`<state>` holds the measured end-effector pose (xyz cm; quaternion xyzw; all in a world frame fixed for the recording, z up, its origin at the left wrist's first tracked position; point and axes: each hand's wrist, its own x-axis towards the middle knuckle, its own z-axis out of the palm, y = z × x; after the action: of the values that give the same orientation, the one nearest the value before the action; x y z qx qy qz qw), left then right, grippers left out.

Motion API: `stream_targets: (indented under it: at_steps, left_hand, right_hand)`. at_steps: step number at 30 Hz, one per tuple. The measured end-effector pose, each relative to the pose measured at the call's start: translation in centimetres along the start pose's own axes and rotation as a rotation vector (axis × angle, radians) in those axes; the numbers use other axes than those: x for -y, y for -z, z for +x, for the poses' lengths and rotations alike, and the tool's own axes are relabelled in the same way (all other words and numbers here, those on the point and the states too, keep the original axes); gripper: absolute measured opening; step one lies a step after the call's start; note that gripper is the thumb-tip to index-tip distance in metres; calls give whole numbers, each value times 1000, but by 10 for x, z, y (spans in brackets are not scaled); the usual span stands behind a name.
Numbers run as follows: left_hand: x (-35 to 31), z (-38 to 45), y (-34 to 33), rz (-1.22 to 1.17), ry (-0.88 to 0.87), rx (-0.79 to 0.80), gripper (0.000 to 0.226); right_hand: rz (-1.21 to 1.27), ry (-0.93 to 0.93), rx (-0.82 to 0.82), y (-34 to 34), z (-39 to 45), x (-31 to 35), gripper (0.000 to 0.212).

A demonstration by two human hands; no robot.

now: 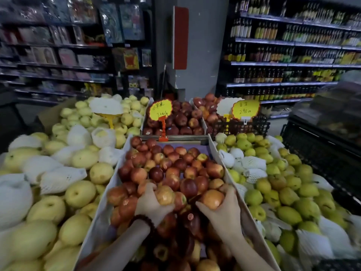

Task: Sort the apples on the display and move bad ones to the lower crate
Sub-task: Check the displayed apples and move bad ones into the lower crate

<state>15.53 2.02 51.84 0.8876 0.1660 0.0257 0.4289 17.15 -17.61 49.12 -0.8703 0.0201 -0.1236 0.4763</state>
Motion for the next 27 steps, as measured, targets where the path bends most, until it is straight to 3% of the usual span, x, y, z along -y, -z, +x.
stream_targets:
  at_steps: [4,8,11,17,21,24,27]
  left_hand:
    - [5,57,-10,148,48,-8,68]
    - [17,95,-19,316,-24,-8,62]
    - [30,108,-28,426,-127,38,69]
    - [36,102,-30,392,-214,66,61]
    - [19,85,-22,253,-268,-37,46]
    - [8,70,-19,179,-241,-78,36]
    - [1,50,-17,136,-233,-104,31]
  right_hand:
    - [-134,10,40,-10,48,-11,66]
    - [-385,75,54,-22,84,-25,54]
    - [-486,97,123,-34,97,-36,52]
    - [-430,35,223,-38,101,-47,31]
    - [-378,108,106,-36,92,-38,26]
    - [-173,109,31,-34,77,-20,12]
    - [163,-28,76,-31,55,-1,6]
